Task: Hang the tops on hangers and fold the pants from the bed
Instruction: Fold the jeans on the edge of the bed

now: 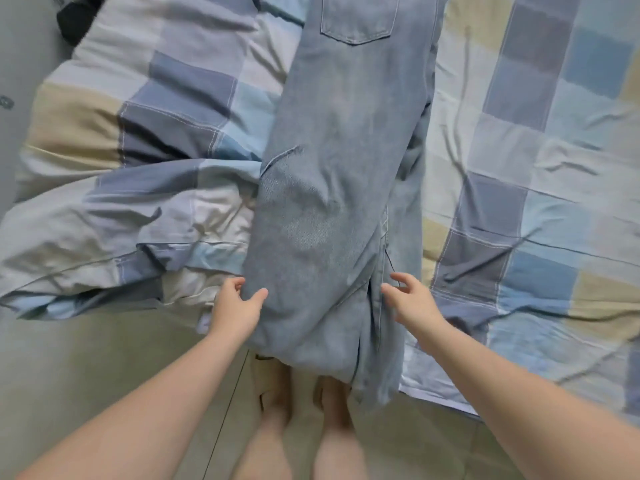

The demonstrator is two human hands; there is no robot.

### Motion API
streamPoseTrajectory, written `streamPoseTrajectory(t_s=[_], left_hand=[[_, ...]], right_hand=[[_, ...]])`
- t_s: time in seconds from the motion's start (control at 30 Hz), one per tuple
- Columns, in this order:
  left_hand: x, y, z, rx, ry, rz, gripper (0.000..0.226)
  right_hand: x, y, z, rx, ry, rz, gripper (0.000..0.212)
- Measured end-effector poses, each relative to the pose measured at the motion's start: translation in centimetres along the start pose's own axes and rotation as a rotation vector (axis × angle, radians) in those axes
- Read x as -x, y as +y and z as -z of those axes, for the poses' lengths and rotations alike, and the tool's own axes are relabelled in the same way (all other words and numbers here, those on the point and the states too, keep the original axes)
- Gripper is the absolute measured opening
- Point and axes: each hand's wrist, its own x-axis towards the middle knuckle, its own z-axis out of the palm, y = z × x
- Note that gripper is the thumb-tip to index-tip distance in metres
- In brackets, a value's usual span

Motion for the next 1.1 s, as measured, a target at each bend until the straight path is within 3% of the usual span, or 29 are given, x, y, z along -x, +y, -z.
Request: streamPoseTrajectory(t_s=[0.07, 0.17, 0.37, 0.57, 0.67, 0.77, 0.93, 1.0, 1.1], left_hand=[[-0.6, -2.7, -0.1, -0.025, 0.023, 0.014, 0.056], [-1.4, -5.8, -0.7, -0.039, -0.083, 0.002, 0.05], [-2.2, -8.0, -0.7, -0.137, -0.269, -0.09, 0.027], [-1.3, -9.1, 0.4, -0.127, -0.402, -0.124, 0.021], [-0.6, -9.9, 0.9, -0.08, -0.378, -0.152, 0.028], [0.1, -10.8, 1.3, -0.054, -0.294, -0.198, 0.031], [2.0, -12.3, 1.7, -0.042, -0.138, -0.221, 0.026], [3.0, -12.8, 1.7, -0.019, -0.135, -0.206, 0.024], [5.2, -13.9, 0.5, -0.011, -0.184, -0.181, 0.026]], right_hand=[[0.0, 2.6, -1.8, 0.024, -0.016, -0.009, 0.047], [-0.3, 5.5, -4.4, 0.049, 0.001, 0.005, 0.048], [-0.9, 8.2, -8.4, 0.26, 0.126, 0.051, 0.026], [-0.4, 8.5, -11.4, 0.177, 0.088, -0.069, 0.073], [-0.1, 8.6, -12.2, 0.17, 0.092, -0.122, 0.044], [1.2, 9.3, -12.7, 0.001, 0.06, -0.097, 0.016], [5.8, 11.6, -12.7, -0.247, -0.012, 0.086, 0.008], [7.6, 13.0, -11.6, -0.213, -0.025, 0.12, 0.006], [9.2, 15.2, -9.2, -0.106, 0.122, 0.165, 0.018]])
